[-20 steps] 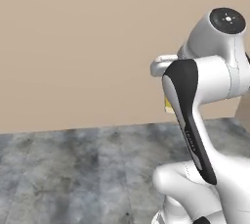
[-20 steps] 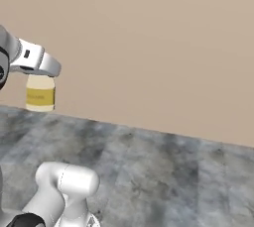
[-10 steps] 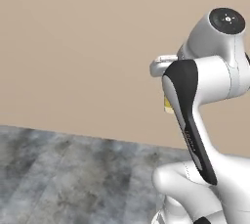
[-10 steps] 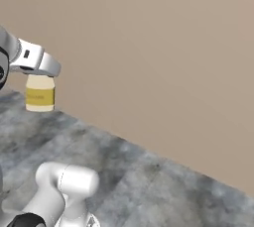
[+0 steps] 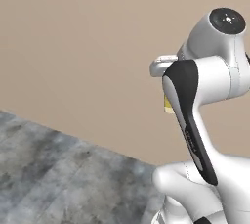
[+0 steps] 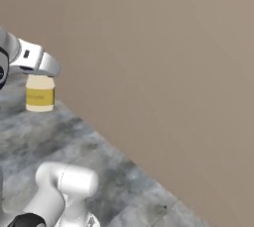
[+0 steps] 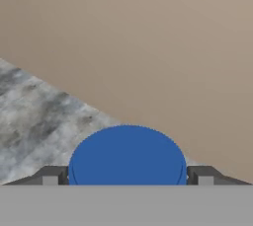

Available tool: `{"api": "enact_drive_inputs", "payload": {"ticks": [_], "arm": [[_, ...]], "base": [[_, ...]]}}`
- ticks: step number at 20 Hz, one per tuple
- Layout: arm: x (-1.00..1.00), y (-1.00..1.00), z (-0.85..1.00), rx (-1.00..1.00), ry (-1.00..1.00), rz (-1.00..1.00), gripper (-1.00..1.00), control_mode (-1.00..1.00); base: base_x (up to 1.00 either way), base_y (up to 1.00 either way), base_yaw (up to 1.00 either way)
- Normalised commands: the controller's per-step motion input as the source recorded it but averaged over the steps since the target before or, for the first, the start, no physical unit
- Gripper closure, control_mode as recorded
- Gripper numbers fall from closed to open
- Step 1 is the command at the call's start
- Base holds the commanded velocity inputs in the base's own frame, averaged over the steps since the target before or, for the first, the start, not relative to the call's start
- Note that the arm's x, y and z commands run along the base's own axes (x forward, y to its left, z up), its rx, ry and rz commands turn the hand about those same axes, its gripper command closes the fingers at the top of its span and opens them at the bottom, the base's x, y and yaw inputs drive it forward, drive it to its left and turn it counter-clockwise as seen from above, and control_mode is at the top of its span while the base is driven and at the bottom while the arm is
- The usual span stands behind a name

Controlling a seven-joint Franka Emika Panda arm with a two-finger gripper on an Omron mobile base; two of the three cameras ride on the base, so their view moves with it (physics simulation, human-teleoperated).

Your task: Move the mayonnaise and shaker from the cabinet to the dining counter.

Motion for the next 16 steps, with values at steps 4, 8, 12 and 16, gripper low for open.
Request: {"api": "enact_drive_inputs", "payload": {"ticks": [4,8,12,16], "arm": [[0.00,0.00,0.00,0.00,0.00,0.00,1.00,1.00],[0.00,0.00,0.00,0.00,0.00,0.00,1.00,1.00],[0.00,0.00,0.00,0.00,0.00,0.00,1.00,1.00],[0.00,0.00,0.00,0.00,0.00,0.00,1.00,1.00]], "base": [[1.00,-0.20,0.43],[1.00,-0.15,0.40],[1.00,-0.08,0.38],[1.00,0.00,0.24]]}}
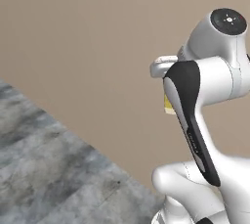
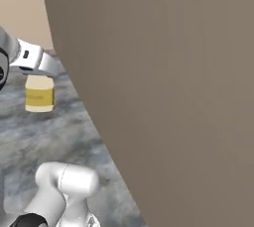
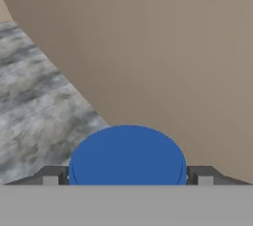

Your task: Move the mayonnaise and shaker from the cabinet to the dining counter.

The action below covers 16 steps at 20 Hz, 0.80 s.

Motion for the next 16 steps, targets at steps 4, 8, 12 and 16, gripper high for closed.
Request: {"api": "enact_drive_inputs", "payload": {"ticks": [4,8,12,16], "arm": [[0.00,0.00,0.00,0.00,0.00,0.00,1.00,1.00],[0.00,0.00,0.00,0.00,0.00,0.00,1.00,1.00],[0.00,0.00,0.00,0.00,0.00,0.00,1.00,1.00],[0.00,0.00,0.00,0.00,0.00,0.00,1.00,1.00]], "base": [[1.00,0.00,0.17],[1.00,0.00,0.21],[1.00,-0.01,0.46],[1.00,-0.05,0.64]]}}
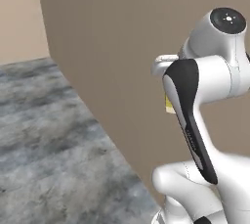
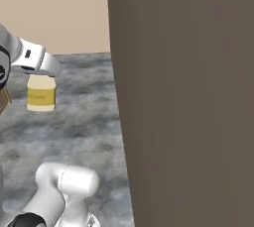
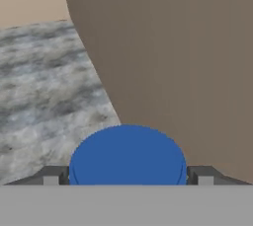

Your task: Move the mayonnaise and shaker from the cabinet to the dining counter.

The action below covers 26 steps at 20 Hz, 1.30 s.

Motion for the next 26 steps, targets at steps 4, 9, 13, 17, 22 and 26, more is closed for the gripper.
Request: {"api": "enact_drive_inputs", "payload": {"ticks": [4,9,13,17,22,26], "arm": [[0.00,0.00,0.00,0.00,0.00,0.00,1.00,1.00],[0.00,0.00,0.00,0.00,0.00,0.00,1.00,1.00],[0.00,0.00,0.00,0.00,0.00,0.00,1.00,1.00],[0.00,0.00,0.00,0.00,0.00,0.00,1.00,1.00],[0.00,0.00,0.00,0.00,0.00,0.00,1.00,1.00],[0.00,0.00,0.00,0.00,0.00,0.00,1.00,1.00]], "base": [[1.00,-0.04,0.64],[1.00,-0.05,0.62],[1.00,-0.05,0.56],[1.00,0.00,0.49],[1.00,0.00,0.48],[1.00,0.00,0.51]]}}
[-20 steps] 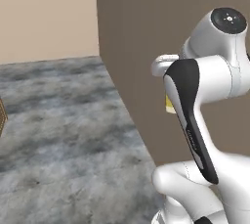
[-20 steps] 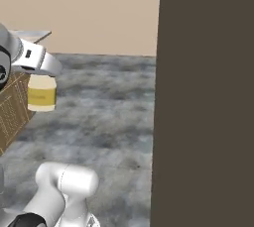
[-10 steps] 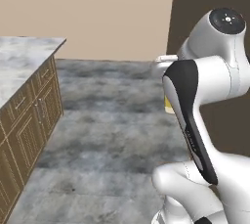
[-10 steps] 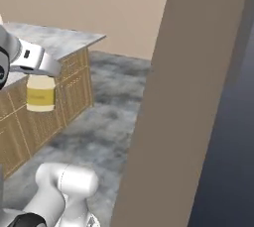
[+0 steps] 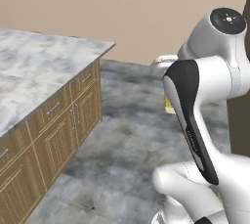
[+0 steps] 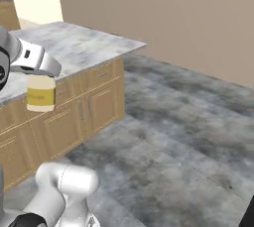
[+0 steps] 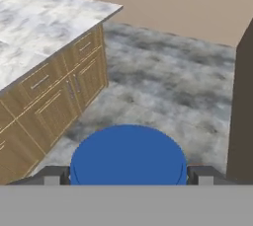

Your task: Move the mayonnaise and shaker from the cabinet to the dining counter.

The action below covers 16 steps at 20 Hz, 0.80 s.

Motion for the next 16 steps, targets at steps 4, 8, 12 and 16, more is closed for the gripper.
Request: {"api": "enact_drive_inputs", "payload": {"ticks": [4,8,12,16], "arm": [[0.00,0.00,0.00,0.00,0.00,0.00,1.00,1.00],[0.00,0.00,0.00,0.00,0.00,0.00,1.00,1.00],[0.00,0.00,0.00,0.00,0.00,0.00,1.00,1.00],[0.00,0.00,0.00,0.00,0.00,0.00,1.00,1.00]], "base": [[1.00,0.00,0.52],[1.00,0.00,0.53],[1.00,0.00,0.53],[1.00,-0.05,0.52]]}}
